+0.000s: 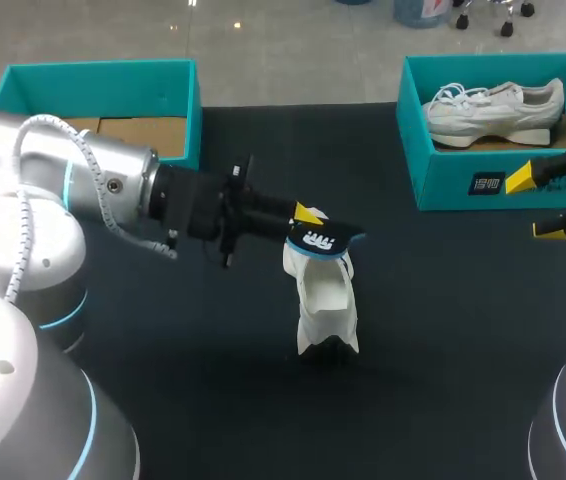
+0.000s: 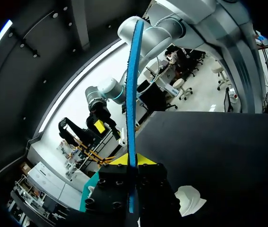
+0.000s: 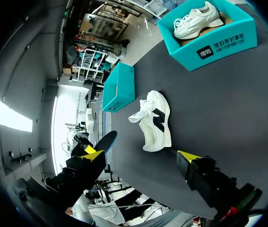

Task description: Take the shoe out of the shoebox, open the shoe tongue, remove and reinsert the insole, then place the shoe into the shoebox

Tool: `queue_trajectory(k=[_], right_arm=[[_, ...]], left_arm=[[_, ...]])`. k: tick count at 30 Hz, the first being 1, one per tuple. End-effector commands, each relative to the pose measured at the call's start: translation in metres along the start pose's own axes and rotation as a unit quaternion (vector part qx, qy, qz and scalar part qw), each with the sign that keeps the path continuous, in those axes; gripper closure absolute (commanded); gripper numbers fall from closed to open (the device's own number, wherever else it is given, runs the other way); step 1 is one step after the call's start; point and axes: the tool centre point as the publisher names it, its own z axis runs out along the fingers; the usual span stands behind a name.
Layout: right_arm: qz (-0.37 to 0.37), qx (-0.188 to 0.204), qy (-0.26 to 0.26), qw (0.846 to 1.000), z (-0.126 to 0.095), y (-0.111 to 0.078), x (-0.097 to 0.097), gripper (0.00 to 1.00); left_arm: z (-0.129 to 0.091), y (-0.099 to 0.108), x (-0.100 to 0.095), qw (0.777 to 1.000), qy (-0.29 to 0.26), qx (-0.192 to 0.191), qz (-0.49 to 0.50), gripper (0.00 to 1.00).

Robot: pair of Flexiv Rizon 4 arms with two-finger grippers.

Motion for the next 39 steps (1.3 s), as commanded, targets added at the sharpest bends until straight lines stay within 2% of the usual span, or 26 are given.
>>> queue_trajectory(k=[1,3,6,10,23,27,29,39], right_arm=[[0.001,0.000,-0.001,1.000,0.000,-0.001,0.000,0.00],[0.001,0.000,-0.001,1.000,0.000,-0.001,0.000,0.00],[0.001,0.000,-0.001,1.000,0.000,-0.001,0.000,0.00],[0.001,0.000,-0.001,1.000,0.000,-0.001,0.000,0.00],[0.001,0.000,-0.001,1.000,0.000,-0.001,0.000,0.00],[0.001,0.000,-0.001,1.000,0.000,-0.001,0.000,0.00],[0.001,0.000,-0.001,1.000,0.000,-0.001,0.000,0.00],[0.001,0.000,-0.001,1.000,0.000,-0.001,0.000,0.00]], left_arm=[[-0.001,-0.001,0.000,1.000,0.001,-0.001,0.000,1.00],[-0.001,-0.001,0.000,1.000,0.001,-0.001,0.000,1.00],[0.004,0.000,0.015,1.000,0.011,0.009,-0.011,1.00],[0.005,0.005,0.032,1.000,0.025,0.000,-0.019,1.00],[0.001,0.035,0.083,0.998,0.046,-0.004,-0.048,1.00],[0.000,0.047,0.094,0.997,0.053,-0.023,-0.052,1.00],[0.000,0.052,0.096,0.997,0.052,-0.037,-0.052,1.00],[0.000,0.052,0.096,0.997,0.052,-0.037,-0.052,1.00]])
